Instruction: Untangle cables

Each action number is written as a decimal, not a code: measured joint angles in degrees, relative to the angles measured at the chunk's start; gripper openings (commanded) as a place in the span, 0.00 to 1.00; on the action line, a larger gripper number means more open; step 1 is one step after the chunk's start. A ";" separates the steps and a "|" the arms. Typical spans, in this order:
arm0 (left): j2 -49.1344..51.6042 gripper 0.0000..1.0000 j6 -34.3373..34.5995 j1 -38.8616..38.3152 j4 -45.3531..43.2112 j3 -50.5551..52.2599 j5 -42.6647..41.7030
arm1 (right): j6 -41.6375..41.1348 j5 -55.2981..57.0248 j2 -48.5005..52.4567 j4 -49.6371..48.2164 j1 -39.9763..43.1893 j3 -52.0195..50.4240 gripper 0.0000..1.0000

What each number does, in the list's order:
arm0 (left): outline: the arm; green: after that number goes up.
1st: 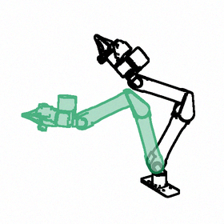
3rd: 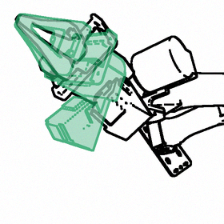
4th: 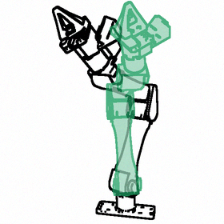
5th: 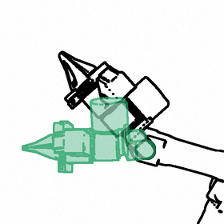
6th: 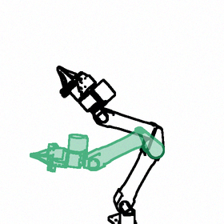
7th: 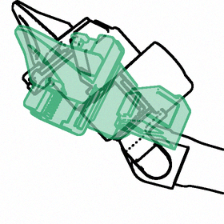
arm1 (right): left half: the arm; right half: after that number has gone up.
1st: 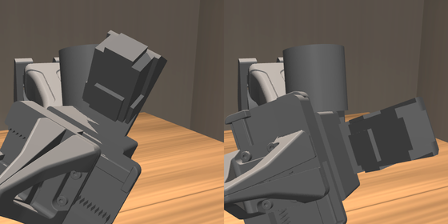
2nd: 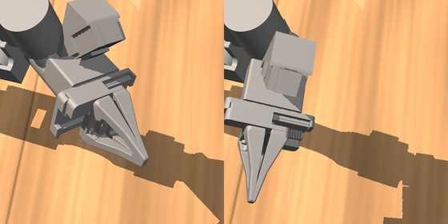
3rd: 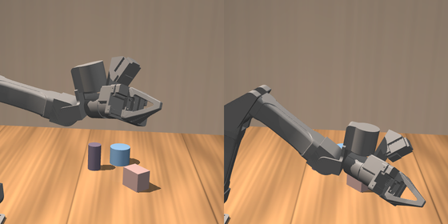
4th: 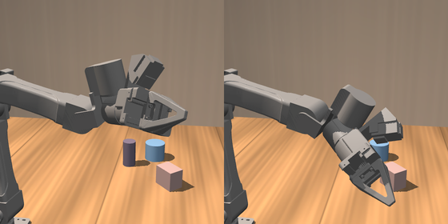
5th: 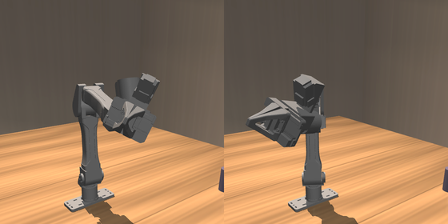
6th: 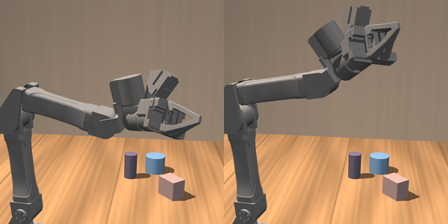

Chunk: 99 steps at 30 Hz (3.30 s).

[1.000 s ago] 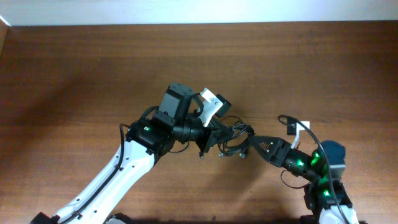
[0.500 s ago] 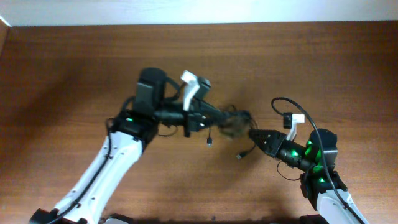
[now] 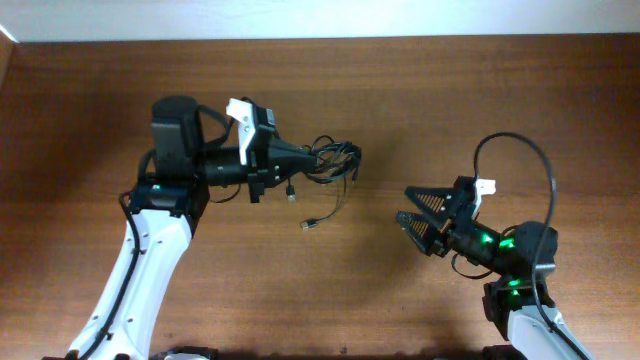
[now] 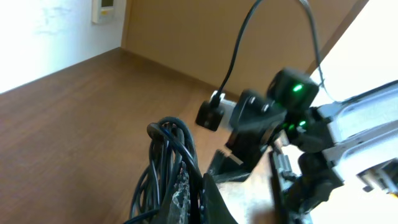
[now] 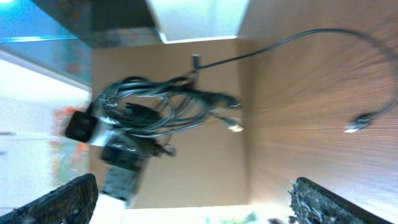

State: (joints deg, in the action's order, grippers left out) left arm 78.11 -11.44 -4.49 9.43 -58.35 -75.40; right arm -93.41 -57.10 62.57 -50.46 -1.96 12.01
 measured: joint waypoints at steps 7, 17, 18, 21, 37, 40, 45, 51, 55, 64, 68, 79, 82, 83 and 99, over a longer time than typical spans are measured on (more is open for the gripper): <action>0.00 0.00 -9.73 -8.70 1.11 -0.02 3.58 | -16.61 17.07 0.02 -6.25 -13.31 -0.02 0.86; -0.02 0.00 -27.04 -10.88 16.72 -0.26 -4.52 | -21.90 31.28 0.02 -6.58 -15.02 0.20 0.69; -0.02 0.00 -27.39 -12.02 16.74 -0.26 -5.33 | -22.01 31.63 0.02 -6.58 -15.02 0.20 0.62; -0.02 0.00 -28.06 -16.20 16.76 -0.26 -6.16 | -23.26 31.74 0.02 -6.47 -15.04 0.20 0.38; -1.44 0.99 -16.50 -18.05 17.59 -0.26 41.70 | 1.77 30.93 0.35 26.49 -14.97 1.20 0.04; -0.90 0.99 -3.61 -18.05 18.21 -0.26 52.94 | 9.31 32.68 0.33 27.21 -14.97 1.40 0.04; -0.46 0.99 9.90 -17.99 19.98 -0.26 46.60 | 26.91 36.63 0.35 52.83 -15.02 11.87 0.04; 0.87 0.88 34.12 -18.34 20.83 -0.26 34.95 | 37.24 44.37 0.33 70.55 -15.02 28.44 0.04; 0.90 0.61 18.62 -27.91 20.98 -0.28 38.86 | 37.42 43.87 0.35 77.96 -15.02 31.30 0.04; 5.92 0.00 12.61 -38.21 14.75 -0.28 46.84 | 37.53 36.17 0.35 79.65 -15.02 31.63 0.04; 8.81 0.00 12.39 -38.29 14.49 -0.28 46.49 | 37.90 36.20 0.39 80.11 -15.02 31.63 0.04; 9.77 0.00 23.71 -22.88 19.06 -0.57 56.48 | 37.40 42.45 0.37 90.09 -15.23 32.09 0.40; 9.77 0.00 6.21 -22.93 21.42 -0.57 45.42 | 39.21 36.30 0.39 87.78 -15.23 32.09 0.50; 9.77 0.02 -0.15 -22.91 21.97 -0.57 43.60 | 40.39 34.14 0.39 86.09 -15.23 32.15 0.55; 9.60 0.72 -7.10 -22.91 28.98 -0.59 61.99 | 43.43 30.47 0.37 88.78 -15.23 32.26 0.75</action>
State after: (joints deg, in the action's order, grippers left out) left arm 87.70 -18.55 -27.40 38.41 -58.94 -13.41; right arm -49.98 -26.63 62.94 38.33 -17.19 44.27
